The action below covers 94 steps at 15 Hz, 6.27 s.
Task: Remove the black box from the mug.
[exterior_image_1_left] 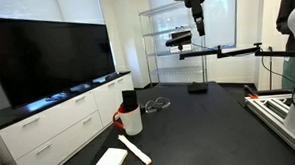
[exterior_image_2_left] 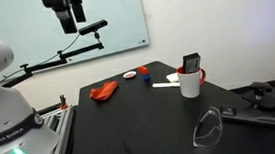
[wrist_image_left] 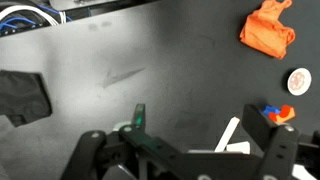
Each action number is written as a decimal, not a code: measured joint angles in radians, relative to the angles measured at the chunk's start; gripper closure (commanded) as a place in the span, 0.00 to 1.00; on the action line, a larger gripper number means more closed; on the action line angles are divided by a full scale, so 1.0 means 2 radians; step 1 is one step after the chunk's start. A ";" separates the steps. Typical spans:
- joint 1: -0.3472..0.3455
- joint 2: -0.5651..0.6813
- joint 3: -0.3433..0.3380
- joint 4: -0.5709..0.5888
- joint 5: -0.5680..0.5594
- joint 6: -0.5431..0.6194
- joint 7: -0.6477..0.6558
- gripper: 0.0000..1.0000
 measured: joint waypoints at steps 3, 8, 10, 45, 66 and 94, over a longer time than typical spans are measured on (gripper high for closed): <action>0.000 -0.010 0.000 0.026 0.000 0.000 0.000 0.00; 0.000 -0.012 0.000 0.025 0.000 -0.002 0.000 0.00; 0.000 -0.012 0.000 0.025 0.000 -0.002 0.000 0.00; 0.033 0.283 0.002 0.174 0.102 0.148 -0.250 0.00; 0.017 0.391 0.070 0.223 0.126 0.257 -0.103 0.00; 0.012 0.467 0.117 0.221 0.127 0.339 -0.057 0.92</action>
